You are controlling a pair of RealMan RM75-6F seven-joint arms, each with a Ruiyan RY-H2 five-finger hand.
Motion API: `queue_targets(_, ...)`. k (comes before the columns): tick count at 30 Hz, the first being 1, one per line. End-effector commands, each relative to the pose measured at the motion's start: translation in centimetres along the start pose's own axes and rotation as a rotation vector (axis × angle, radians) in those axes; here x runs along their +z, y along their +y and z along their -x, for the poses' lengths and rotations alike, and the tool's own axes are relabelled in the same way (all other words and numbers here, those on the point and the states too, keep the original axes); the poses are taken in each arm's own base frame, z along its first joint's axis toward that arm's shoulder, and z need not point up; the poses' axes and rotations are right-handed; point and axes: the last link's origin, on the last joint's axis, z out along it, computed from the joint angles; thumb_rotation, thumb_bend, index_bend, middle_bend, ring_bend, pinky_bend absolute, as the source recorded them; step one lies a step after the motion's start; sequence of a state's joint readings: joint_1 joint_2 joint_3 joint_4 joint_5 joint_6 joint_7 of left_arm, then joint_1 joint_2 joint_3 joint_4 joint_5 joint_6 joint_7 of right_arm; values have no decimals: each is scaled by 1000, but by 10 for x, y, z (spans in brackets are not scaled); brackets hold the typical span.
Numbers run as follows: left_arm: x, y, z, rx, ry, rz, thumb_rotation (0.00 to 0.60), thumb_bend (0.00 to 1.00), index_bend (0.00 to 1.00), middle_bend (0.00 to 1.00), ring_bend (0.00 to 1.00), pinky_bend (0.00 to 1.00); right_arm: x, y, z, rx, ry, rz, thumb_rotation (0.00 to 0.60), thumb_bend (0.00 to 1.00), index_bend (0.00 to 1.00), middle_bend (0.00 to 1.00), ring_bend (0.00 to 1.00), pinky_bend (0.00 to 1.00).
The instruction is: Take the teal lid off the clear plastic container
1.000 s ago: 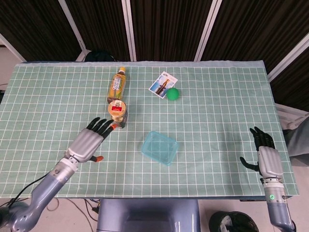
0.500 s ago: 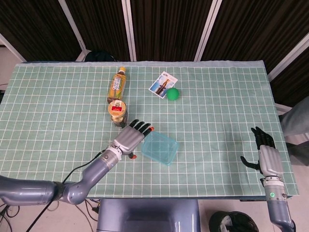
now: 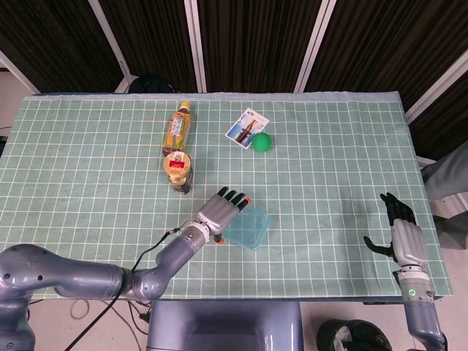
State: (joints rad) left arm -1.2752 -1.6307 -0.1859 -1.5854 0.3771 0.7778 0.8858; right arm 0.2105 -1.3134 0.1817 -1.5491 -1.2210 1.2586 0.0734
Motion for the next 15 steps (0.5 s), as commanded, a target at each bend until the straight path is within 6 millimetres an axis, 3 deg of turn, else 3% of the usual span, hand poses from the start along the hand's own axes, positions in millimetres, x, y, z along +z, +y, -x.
queue_targets(1,5,4,2,6,-14,6,600,0,0,0,0,28,0,0,0,2,-1,1,600,329,0,0,0,0)
queue_targets(12,20,7,5,8,-43,0,600,0,0,0,0,33,-1,0,0,12,-13,11,600,329,0,0,0,0)
queue_targets(15,24,8,5,7,-42,-3,600,6,0,8,6,114,-1,-1,0,12,-14,12,600,330,0,0,0,0)
